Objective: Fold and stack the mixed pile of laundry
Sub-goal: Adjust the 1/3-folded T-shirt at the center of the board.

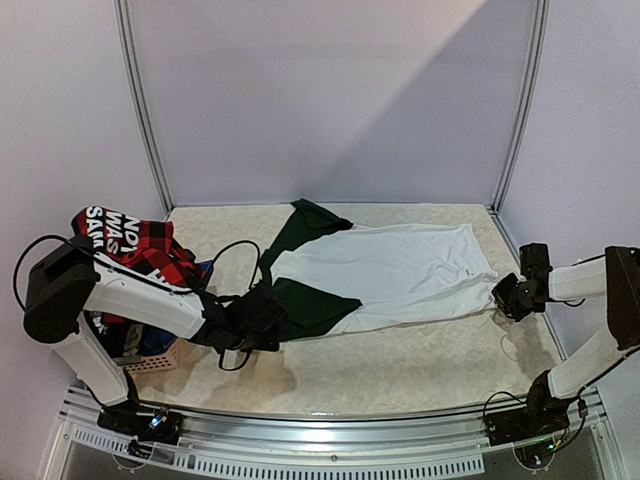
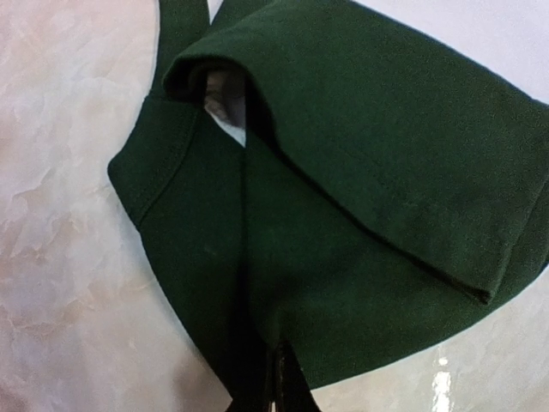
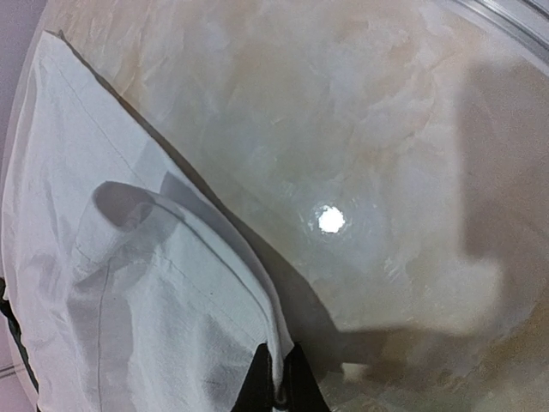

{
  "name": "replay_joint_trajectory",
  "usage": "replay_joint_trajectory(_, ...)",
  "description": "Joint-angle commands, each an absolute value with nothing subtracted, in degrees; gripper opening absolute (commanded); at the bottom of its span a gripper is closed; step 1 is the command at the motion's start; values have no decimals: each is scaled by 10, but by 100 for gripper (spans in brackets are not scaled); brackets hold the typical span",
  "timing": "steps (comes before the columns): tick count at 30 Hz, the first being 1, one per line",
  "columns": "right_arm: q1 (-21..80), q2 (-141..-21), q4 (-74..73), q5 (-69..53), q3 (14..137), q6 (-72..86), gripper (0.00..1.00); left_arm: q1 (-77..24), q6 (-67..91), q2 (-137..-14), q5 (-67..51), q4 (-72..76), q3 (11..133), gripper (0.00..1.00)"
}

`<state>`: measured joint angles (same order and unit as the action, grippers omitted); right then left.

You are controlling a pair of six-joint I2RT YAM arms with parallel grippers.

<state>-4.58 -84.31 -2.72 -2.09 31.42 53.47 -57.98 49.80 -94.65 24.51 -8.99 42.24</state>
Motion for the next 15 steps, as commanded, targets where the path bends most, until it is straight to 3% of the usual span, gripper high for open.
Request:
replay_joint_trajectory(1,-46,-827,-57,-15,312,527,0,-587,498,-939,259,-90,429,0)
replay_joint_trajectory(7,-46,-805,-115,-8,361,523,0,-585,470,-909,312,-204,494,0)
replay_joint_trajectory(15,-47,-805,-248,-4,547,491,0,-521,385,-874,327,-308,642,0)
